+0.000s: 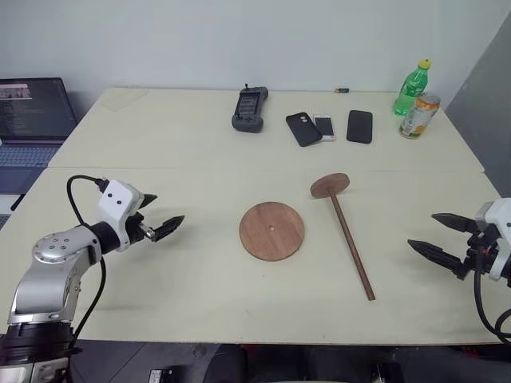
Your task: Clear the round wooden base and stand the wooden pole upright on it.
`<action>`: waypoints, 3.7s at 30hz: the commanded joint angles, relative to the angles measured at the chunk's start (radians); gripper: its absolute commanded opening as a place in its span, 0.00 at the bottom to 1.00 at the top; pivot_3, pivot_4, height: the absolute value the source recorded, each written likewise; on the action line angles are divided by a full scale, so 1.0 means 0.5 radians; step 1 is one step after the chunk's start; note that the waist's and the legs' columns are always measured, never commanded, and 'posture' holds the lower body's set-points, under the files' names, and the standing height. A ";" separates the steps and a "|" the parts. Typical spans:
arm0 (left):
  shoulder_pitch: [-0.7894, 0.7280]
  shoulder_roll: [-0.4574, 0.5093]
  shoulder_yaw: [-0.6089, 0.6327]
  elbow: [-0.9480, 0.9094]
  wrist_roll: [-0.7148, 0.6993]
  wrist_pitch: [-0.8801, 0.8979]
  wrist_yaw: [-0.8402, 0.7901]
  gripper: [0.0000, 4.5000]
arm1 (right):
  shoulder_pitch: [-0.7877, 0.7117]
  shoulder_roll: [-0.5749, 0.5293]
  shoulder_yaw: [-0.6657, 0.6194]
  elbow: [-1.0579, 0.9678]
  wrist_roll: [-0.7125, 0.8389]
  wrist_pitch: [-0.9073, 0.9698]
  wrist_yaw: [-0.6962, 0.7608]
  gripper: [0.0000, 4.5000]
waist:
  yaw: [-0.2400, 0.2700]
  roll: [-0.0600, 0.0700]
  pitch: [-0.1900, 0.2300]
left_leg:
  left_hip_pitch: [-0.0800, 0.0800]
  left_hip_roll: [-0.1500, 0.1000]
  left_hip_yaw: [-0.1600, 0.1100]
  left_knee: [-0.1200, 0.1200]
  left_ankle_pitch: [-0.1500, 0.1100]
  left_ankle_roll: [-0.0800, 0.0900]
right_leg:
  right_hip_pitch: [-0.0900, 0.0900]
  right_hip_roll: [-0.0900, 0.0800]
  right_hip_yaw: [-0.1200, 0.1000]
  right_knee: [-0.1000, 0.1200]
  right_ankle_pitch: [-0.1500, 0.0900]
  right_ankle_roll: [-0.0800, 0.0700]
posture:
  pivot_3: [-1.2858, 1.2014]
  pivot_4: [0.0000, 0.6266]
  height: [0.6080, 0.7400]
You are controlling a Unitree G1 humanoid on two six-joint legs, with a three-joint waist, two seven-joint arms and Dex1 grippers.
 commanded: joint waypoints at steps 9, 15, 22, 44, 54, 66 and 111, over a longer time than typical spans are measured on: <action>-0.027 0.006 0.064 -0.030 -0.034 -0.091 -0.038 1.00 | -0.021 -0.012 -0.031 -0.054 -0.004 -0.033 0.004 1.00 | 0.000 0.000 0.000 | 0.000 0.000 0.000 0.000 0.000 0.000 | 0.000 0.000 0.000 0.000 0.000 0.000 | 0.52 0.24 1.00; -0.090 0.001 0.126 0.026 -0.102 -0.132 -0.067 1.00 | -0.003 -0.013 -0.045 -0.080 0.012 -0.016 0.008 1.00 | 0.001 0.000 0.000 | 0.000 0.000 -0.001 0.001 0.000 0.000 | 0.000 0.000 -0.001 0.000 0.000 0.000 | 0.52 0.24 1.00; -0.026 0.096 0.093 -0.060 -0.165 -0.087 -0.285 1.00 | 0.003 -0.034 -0.050 -0.113 0.043 0.030 0.025 1.00 | -0.001 0.000 0.000 | 0.000 0.000 -0.001 0.001 0.000 0.000 | 0.000 0.000 -0.001 0.000 0.000 0.000 | 0.52 0.24 1.00; -0.310 0.192 -0.373 -0.637 -0.461 0.186 -0.807 1.00 | -0.609 0.119 0.313 -0.729 0.654 1.304 -0.864 1.00 | -0.016 -0.002 0.000 | -0.001 -0.001 -0.003 0.001 0.000 0.000 | 0.002 0.003 -0.002 0.000 0.000 0.000 | 0.52 0.24 1.00; -0.403 0.153 -0.533 -0.623 -0.359 0.059 -0.874 1.00 | -1.271 0.493 0.683 -0.423 0.526 1.874 -1.400 1.00 | -0.041 -0.002 0.000 | -0.006 -0.001 -0.004 0.000 0.000 0.000 | -0.003 0.002 -0.003 -0.001 0.000 0.000 | 0.52 0.24 1.00; -0.422 0.059 -0.610 -0.755 -0.309 0.022 -0.777 1.00 | -1.950 0.592 1.112 0.268 0.242 2.243 -1.465 1.00 | -0.045 -0.001 0.001 | -0.016 0.000 -0.006 0.001 0.000 0.000 | -0.012 0.000 -0.005 -0.002 0.000 0.000 | 0.52 0.24 1.00; -0.083 0.187 -0.214 -0.492 -0.208 -0.129 -0.628 1.00 | -2.123 1.260 0.395 -0.065 0.528 2.078 -1.759 0.06 | -0.078 0.002 0.002 | -0.041 0.002 -0.013 0.021 0.000 0.001 | -0.045 -0.005 -0.004 0.028 0.000 0.000 | 0.52 0.24 1.00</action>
